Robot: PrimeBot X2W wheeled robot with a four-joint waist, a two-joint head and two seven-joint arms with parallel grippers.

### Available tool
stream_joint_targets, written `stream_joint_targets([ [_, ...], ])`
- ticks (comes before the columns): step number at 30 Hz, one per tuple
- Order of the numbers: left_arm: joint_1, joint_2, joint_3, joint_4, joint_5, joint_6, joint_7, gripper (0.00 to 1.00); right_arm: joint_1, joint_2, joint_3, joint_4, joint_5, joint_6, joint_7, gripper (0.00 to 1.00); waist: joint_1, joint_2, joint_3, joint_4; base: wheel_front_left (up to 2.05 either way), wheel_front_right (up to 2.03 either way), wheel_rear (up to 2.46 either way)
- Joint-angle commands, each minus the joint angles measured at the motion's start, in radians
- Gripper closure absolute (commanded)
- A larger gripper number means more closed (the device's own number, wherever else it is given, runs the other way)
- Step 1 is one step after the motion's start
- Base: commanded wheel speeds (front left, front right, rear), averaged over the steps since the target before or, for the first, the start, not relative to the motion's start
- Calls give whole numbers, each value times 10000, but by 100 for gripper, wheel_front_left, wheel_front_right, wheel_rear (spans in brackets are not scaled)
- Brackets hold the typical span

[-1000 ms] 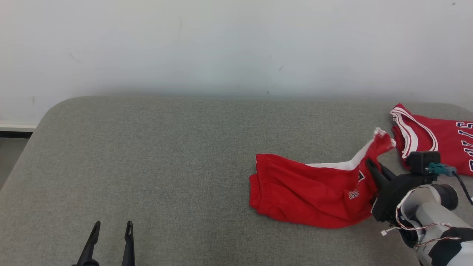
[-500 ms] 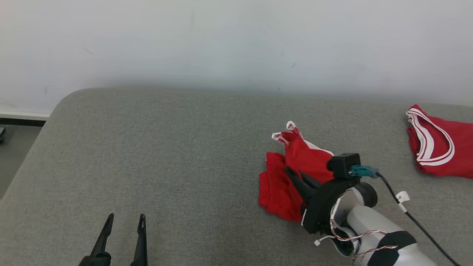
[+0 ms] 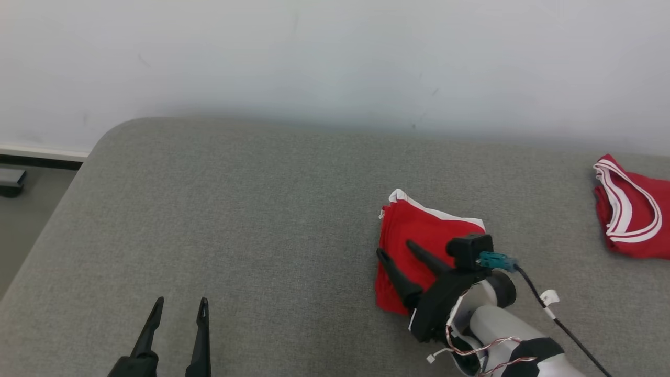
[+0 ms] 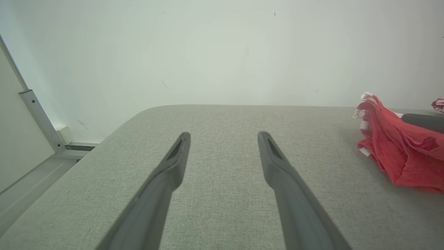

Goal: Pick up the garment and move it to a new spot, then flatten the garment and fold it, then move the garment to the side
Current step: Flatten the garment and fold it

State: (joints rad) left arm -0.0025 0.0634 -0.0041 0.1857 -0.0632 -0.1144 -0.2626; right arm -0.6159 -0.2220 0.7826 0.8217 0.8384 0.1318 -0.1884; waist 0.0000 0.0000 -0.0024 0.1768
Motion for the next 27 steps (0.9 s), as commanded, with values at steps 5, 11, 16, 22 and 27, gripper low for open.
stream_joint_targets([
  [5,269,20,273,-100,-100,82,-28,0,118,-898,-476,-774,-319,-29,-689,0,0,0,-155,-394,0,0,0],
  [11,344,-2,354,-186,-66,94,-28,0,600,-1634,-2150,-1876,-1109,-29,-767,0,0,0,-143,-705,0,0,0],
  [16,257,55,460,-174,-32,59,-28,0,1848,-1542,-4367,-3431,-2270,-29,-752,0,0,0,-103,-992,0,0,0],
  [22,161,85,513,-136,77,65,-28,0,3435,-962,-6195,-5016,-3891,-29,-753,0,0,0,-61,-1291,0,0,0],
  [27,121,88,519,-110,132,47,-28,0,4526,-248,-7223,-5732,-4315,-29,-754,0,0,0,-61,-1422,0,0,0],
])
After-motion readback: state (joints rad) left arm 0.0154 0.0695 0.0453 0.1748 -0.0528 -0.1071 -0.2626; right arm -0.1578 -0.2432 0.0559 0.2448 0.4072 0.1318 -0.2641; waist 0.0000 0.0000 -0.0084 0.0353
